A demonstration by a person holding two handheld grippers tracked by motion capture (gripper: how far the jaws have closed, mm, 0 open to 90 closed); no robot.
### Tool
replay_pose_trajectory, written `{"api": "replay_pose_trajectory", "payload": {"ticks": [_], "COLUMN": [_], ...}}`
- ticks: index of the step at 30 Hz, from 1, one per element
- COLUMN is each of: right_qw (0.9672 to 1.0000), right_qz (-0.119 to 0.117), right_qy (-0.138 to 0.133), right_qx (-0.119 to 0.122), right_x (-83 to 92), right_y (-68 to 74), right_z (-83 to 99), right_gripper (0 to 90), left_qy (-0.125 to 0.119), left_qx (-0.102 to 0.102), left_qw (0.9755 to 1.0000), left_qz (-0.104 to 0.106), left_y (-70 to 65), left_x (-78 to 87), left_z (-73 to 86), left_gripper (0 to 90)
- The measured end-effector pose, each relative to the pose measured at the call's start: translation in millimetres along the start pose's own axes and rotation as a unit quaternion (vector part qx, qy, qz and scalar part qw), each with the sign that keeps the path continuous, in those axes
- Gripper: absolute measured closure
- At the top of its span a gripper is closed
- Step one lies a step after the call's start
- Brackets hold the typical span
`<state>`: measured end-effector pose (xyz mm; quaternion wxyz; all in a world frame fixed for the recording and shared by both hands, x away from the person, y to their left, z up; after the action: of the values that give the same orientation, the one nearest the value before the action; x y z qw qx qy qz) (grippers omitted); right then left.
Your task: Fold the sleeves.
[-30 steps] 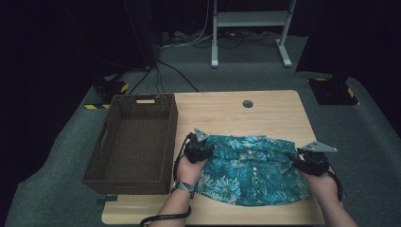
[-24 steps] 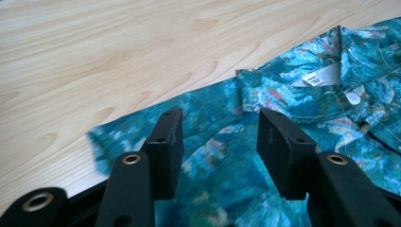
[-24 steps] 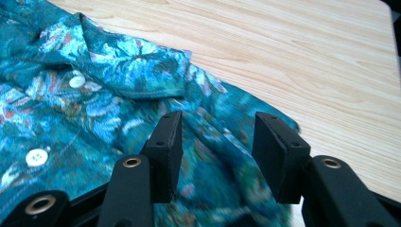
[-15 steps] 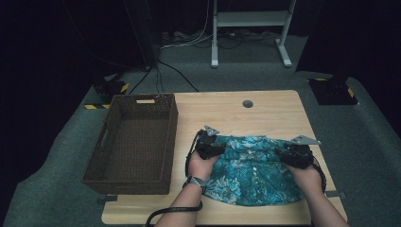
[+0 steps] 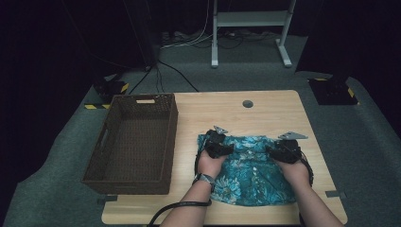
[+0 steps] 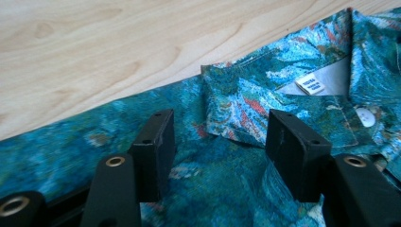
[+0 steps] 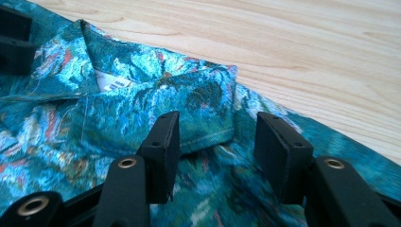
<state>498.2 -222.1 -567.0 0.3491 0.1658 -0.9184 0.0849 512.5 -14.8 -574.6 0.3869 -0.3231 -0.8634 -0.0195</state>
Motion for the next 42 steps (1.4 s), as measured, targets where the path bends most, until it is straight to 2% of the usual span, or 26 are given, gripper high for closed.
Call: {"api": "replay_pose_trajectory", "payload": {"ticks": [4,7,12,13,16,19,24,26,31,42], "right_qw": [0.9999,0.9998,0.9997,0.9996,0.9993,0.9991,0.9988,0.9987,0.9981,0.9964], "right_qz": [-0.003,0.000,-0.002,-0.002,0.000,-0.003,-0.004,-0.007,-0.013,-0.026], "right_qy": [0.014,0.019,0.025,0.025,0.027,0.024,0.017,0.003,-0.020,-0.034], "right_qx": [0.000,0.003,0.005,0.010,0.027,0.036,0.047,0.051,0.058,0.073], "right_x": [-11.2,-16.0,-18.2,-16.9,-14.3,-10.8,-2.3,8.4,28.2,61.2], "right_y": [3.8,4.7,5.5,6.7,8.7,11.7,12.7,13.4,19.4,32.2], "right_z": [2.1,4.3,7.0,7.3,8.1,8.4,6.0,1.9,-2.2,17.0], "right_gripper": [49.1,48.6,51.9,59.5,71.8,79.1,80.8,81.1,80.9,80.5], "left_qy": [0.012,0.010,0.012,0.014,0.016,0.014,0.011,0.007,-0.013,-0.023], "left_qx": [0.001,-0.004,-0.009,-0.013,-0.018,-0.019,-0.029,-0.035,-0.032,-0.061], "left_qw": [0.9999,0.9999,0.9999,0.9998,0.9997,0.9996,0.9993,0.9991,0.9985,0.9965], "left_qz": [0.004,0.005,0.008,0.009,0.009,0.017,0.020,0.025,0.041,0.053], "left_y": [-0.5,-1.4,-3.7,-5.0,-6.3,-8.2,-12.3,-15.3,-21.8,-41.2], "left_x": [-7.9,-9.3,-8.7,-8.0,-6.9,-4.6,0.8,7.0,22.8,50.0], "left_z": [3.9,4.6,5.7,6.7,8.1,8.2,8.1,9.4,13.6,35.9], "left_gripper": [43.4,46.9,57.3,62.4,74.2,80.3,81.6,81.9,81.7,80.4]}}
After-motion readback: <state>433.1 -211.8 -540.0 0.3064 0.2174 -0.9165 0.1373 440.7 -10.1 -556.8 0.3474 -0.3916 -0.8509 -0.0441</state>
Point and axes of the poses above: each handheld gripper's, and its own axes: x roughly backward along the jaws, z roughly out of its underside, y roughly to its left, the point moved 8 cm from there along -x, roughly forward along the jaws, and after that the axes turned 6 degrees about z, right-handed, at the moved point
